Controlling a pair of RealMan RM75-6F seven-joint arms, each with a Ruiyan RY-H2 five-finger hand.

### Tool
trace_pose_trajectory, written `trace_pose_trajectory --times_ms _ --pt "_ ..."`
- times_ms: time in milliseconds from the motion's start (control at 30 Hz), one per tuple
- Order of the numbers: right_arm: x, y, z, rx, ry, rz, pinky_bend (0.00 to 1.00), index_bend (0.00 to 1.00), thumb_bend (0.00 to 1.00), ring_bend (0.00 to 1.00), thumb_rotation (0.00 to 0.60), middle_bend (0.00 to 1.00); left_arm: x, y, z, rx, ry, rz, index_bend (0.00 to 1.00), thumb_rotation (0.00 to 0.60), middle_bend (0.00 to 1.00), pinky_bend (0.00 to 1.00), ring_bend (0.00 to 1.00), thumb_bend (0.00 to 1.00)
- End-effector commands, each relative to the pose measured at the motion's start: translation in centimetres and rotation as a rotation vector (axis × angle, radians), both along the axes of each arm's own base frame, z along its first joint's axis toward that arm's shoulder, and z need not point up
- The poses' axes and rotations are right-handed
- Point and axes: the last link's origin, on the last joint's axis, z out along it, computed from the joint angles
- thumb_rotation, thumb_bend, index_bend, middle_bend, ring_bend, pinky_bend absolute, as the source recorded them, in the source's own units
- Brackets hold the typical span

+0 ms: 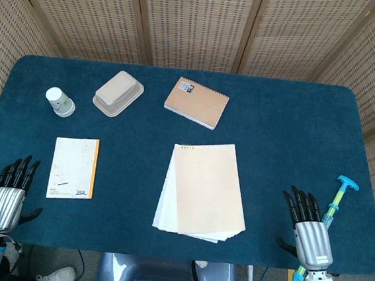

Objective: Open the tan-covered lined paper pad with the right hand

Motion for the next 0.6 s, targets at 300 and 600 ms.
trace_pose_trajectory --times_ms 300,600 --pt "0.19 0.13 -0.08 0.009 -0.009 0.009 0.0 0.0 0.16 0.0 0.6 0.0 0.13 -0.07 0.11 -0.014 -0.003 -0.008 0.0 0.6 0.0 0.09 0.0 0.08" --pt "0.25 0.14 -0.4 0.023 -0.004 0.008 0.0 0.0 0.15 0.0 0.6 0.0 0.05 -0.01 0.12 -0.024 0.0 -0.011 0.0 0.6 0.0 0.09 0.0 0.08"
